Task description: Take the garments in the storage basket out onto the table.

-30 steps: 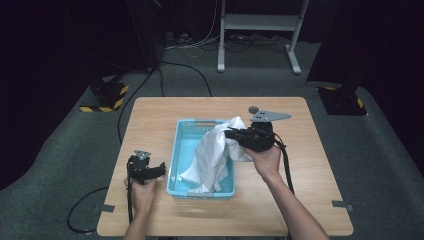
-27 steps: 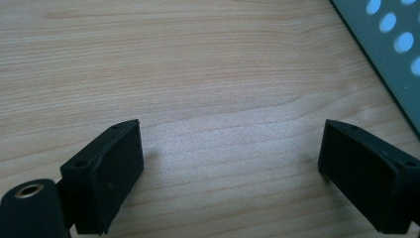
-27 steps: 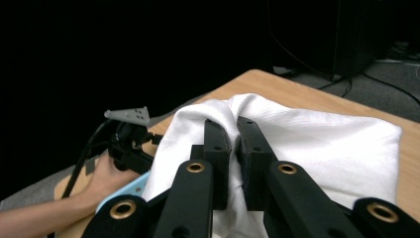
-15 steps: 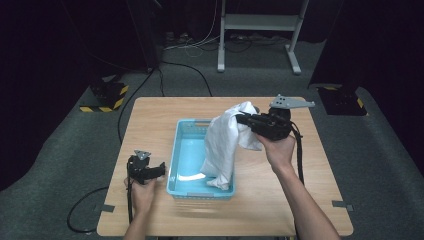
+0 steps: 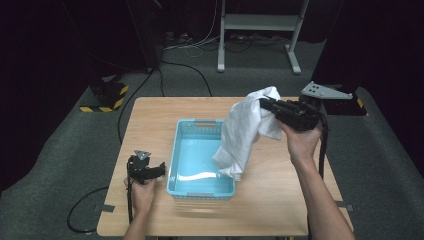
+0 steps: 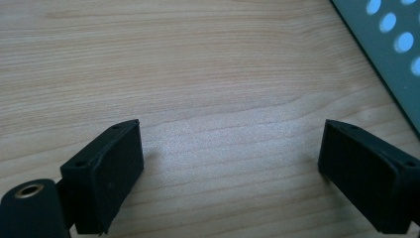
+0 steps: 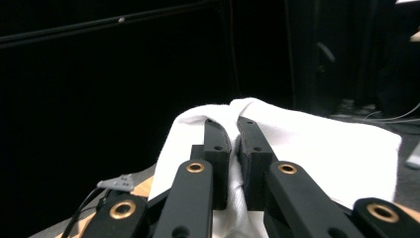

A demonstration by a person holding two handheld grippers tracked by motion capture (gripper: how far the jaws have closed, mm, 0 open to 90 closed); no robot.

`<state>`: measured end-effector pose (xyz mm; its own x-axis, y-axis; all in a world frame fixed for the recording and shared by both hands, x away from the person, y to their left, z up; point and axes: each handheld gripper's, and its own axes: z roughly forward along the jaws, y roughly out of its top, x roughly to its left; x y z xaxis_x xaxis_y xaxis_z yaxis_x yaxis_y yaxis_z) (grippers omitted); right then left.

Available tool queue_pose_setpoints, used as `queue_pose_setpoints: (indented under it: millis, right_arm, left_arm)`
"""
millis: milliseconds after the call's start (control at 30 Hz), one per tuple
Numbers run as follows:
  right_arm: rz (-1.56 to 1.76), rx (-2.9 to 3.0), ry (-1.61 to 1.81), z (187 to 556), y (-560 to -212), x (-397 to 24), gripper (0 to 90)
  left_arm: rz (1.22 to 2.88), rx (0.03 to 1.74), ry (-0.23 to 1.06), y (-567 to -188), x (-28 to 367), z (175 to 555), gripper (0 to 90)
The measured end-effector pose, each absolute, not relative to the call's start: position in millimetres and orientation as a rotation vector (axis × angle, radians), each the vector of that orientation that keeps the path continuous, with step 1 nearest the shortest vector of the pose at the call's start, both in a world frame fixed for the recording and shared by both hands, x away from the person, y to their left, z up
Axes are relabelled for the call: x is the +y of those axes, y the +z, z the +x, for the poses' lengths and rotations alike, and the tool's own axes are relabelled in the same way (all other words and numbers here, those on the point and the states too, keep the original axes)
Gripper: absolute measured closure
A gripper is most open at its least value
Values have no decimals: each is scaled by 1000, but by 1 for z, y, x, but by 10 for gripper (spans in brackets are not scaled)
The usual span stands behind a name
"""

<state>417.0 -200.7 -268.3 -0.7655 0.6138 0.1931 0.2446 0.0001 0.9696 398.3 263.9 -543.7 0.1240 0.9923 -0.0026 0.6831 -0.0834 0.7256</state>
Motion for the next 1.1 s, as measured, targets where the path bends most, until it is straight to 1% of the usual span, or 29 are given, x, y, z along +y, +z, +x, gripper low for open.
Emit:
queue_pose_setpoints:
  millis: [533,733,1100]
  right_arm:
    - [968,1861,1750,406,-257,-256,843]
    - [990,1848,1719,402,-257,-267,843]
    - [1009,1853,1682,404,-266,-270,842]
  left_arm:
    - [1830,1618,692,-544,264,398,105]
    - [1831,1618,692,-544,264,398,105]
    - [1830,1618,693,-544,264,398,105]
